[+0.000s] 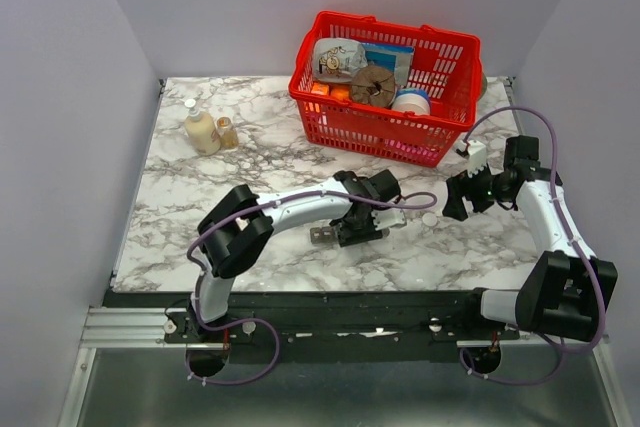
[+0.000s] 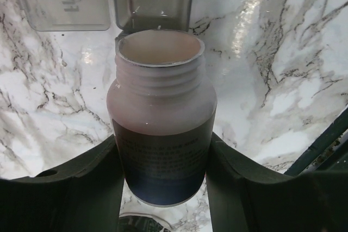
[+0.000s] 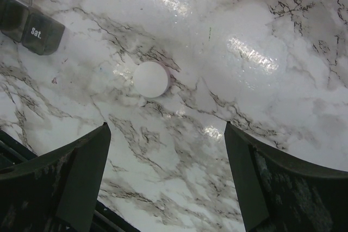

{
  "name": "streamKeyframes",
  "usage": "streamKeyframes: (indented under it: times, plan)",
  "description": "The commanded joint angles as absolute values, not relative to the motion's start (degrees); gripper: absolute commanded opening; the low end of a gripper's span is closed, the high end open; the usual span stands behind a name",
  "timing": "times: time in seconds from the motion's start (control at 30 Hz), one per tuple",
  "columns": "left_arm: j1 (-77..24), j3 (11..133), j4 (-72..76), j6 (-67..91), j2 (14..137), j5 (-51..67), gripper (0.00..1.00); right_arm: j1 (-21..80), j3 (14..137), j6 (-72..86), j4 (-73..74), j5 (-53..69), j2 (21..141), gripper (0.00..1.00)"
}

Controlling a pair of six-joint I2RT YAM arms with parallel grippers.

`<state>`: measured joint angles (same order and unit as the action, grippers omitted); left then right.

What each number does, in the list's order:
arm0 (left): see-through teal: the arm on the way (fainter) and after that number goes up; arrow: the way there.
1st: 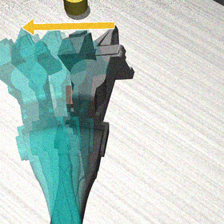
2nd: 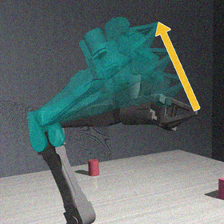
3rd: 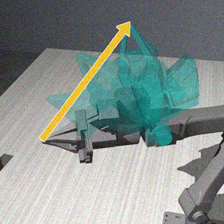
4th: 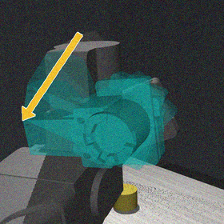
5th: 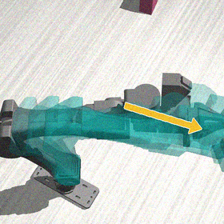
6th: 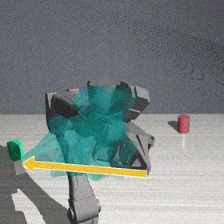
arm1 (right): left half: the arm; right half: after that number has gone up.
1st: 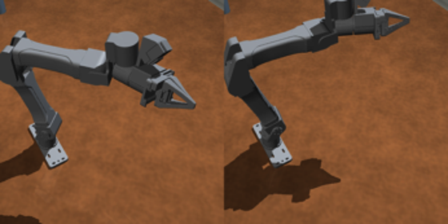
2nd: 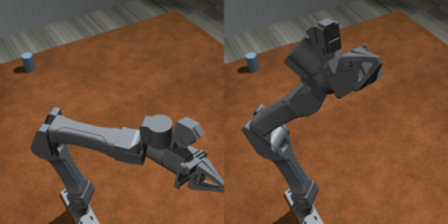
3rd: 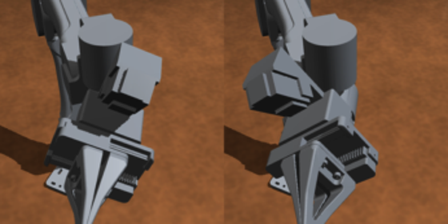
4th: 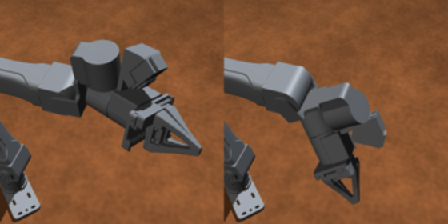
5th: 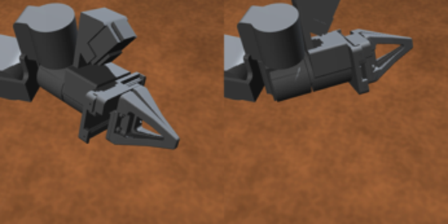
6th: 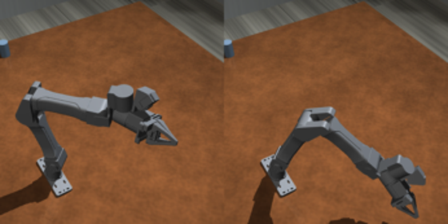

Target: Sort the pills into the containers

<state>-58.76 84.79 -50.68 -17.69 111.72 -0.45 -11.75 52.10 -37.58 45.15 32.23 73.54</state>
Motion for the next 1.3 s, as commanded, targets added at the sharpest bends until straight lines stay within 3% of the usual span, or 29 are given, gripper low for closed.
streamKeyframes:
  times: [0.0, 1.27]
  plan:
    - [-59.6, 88.1, -55.9, -15.8, 113.9, -7.4, 0.00, -12.3, 52.6, -38.4, 46.5, 34.0, 72.6, 0.94]
    - [-66.8, 98.6, -64.7, -17.9, 123.3, -25.0, 0.00, -12.2, 52.6, -38.4, 46.5, 33.8, 72.8, 0.94]
